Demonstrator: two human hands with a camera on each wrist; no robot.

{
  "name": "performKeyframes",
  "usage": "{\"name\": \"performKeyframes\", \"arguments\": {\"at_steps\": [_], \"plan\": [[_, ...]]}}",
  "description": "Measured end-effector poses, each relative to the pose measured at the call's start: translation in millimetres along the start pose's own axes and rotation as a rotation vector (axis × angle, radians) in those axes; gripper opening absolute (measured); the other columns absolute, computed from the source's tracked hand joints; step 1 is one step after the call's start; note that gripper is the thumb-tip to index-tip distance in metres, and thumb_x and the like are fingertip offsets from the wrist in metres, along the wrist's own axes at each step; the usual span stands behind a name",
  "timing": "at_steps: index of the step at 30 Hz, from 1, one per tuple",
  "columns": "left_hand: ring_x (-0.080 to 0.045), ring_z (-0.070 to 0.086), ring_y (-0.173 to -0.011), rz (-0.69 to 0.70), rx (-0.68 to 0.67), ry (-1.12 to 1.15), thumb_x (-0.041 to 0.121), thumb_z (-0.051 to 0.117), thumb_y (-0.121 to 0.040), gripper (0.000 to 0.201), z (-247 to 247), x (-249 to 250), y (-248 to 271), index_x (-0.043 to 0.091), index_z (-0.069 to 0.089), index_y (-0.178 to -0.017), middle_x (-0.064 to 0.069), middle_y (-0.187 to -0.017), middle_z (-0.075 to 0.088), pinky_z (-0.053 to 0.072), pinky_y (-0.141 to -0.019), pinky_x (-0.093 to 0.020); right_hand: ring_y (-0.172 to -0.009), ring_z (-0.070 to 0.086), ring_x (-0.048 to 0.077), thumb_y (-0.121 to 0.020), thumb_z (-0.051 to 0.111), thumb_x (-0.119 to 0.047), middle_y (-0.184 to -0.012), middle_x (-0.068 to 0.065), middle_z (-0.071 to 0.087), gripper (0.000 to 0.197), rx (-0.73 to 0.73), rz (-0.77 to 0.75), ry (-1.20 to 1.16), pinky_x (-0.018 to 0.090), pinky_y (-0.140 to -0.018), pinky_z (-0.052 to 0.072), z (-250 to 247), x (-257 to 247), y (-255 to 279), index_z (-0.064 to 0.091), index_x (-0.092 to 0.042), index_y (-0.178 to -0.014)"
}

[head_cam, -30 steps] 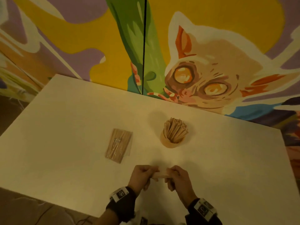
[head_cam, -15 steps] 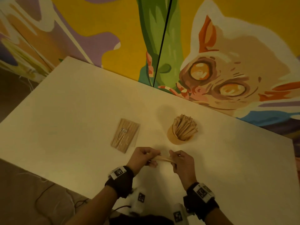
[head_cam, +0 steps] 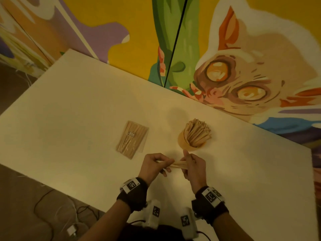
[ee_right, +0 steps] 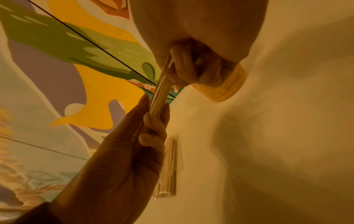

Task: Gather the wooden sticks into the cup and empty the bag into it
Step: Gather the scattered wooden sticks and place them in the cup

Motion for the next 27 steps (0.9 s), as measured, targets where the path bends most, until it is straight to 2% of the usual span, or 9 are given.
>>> {"name": "performKeyframes", "arguments": {"at_steps": [4,8,10,12,15,18,22,27], "plan": [[-0.023,0.063,-0.055,0.035,0.027,-0.067,0.009,0.078,-0.078,0.01,-9,2,-6,0.0,0.073,-0.076,-0.011,-0.066,0.07,0.049,-0.048,-0.029,-0.04,0.035,0.015,-0.093,0.065,-0.026,-0.054,0.011,0.048,0.029,-0.138,0.088,-0.046,0.024,-0.04,0.025,-1,5,2,0.061,-0.003,-0.077],[-0.029,0.064,-0.057,0.09,-0.025,-0.213,0.015,0.08,-0.078,0.007,-8,3,-13,0.012,0.076,-0.073,-0.013,-0.064,0.07,0.05,-0.053,-0.033,-0.041,0.029,0.014,-0.094,0.063,-0.025,-0.056,0.009,0.045,0.026,-0.091,0.289,-0.265,0.025,-0.042,0.022,-2,15,0,0.061,-0.003,-0.081],[-0.024,0.063,-0.054,0.107,-0.059,-0.268,0.015,0.079,-0.078,0.007,-1,4,-15,0.014,0.076,-0.072,-0.011,-0.062,0.07,0.05,-0.053,-0.031,-0.04,0.025,0.013,-0.095,0.061,-0.03,-0.054,0.006,0.043,0.029,-0.08,0.385,-0.323,0.024,-0.043,0.019,-4,20,-2,0.059,-0.005,-0.081],[-0.019,0.061,-0.052,0.102,-0.074,-0.305,0.016,0.079,-0.078,0.007,6,5,-17,0.014,0.076,-0.072,-0.01,-0.061,0.07,0.049,-0.053,-0.028,-0.038,0.023,0.012,-0.095,0.061,-0.03,-0.051,0.005,0.04,0.031,-0.088,0.4,-0.331,0.024,-0.043,0.018,-8,22,-3,0.055,-0.005,-0.078],[-0.022,0.065,-0.056,0.102,-0.098,-0.269,0.014,0.077,-0.081,0.005,13,3,-19,0.01,0.075,-0.078,-0.009,-0.069,0.072,0.049,-0.052,-0.029,-0.04,0.023,0.015,-0.093,0.065,-0.023,-0.05,0.007,0.038,0.033,-0.086,0.268,-0.261,0.025,-0.042,0.02,-20,18,-8,0.05,-0.005,-0.071],[-0.029,0.069,-0.067,0.072,-0.073,-0.197,0.009,0.066,-0.089,0.007,13,1,-26,0.008,0.073,-0.088,-0.01,-0.078,0.073,0.05,-0.053,-0.032,-0.039,0.032,0.016,-0.091,0.069,-0.02,-0.049,0.009,0.043,0.036,-0.055,0.091,-0.091,0.026,-0.042,0.024,-36,3,-22,0.051,-0.003,-0.064],[-0.023,0.068,-0.076,0.049,0.031,-0.234,0.016,0.057,-0.096,0.015,-6,3,-37,0.01,0.071,-0.094,-0.007,-0.086,0.073,0.051,-0.057,-0.031,-0.037,0.037,0.015,-0.09,0.07,-0.021,-0.048,0.009,0.049,0.03,0.022,-0.056,0.085,0.023,-0.038,0.028,-71,-25,-50,0.06,-0.001,-0.069],[-0.021,0.067,-0.075,0.114,0.201,-0.329,0.013,0.056,-0.096,0.014,-52,15,-50,0.013,0.069,-0.095,-0.005,-0.087,0.072,0.05,-0.058,-0.03,-0.036,0.039,0.015,-0.089,0.071,-0.024,-0.045,0.01,0.049,0.039,0.153,-0.284,0.241,0.022,-0.039,0.033,-111,-66,-84,0.055,0.003,-0.067]]}}
Point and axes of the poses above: each hand's wrist, its own y-axis away from the middle knuckle, its own z-axis out of the palm, x = y × z, the point moved 1 cm from there along -y, towards the middle knuckle
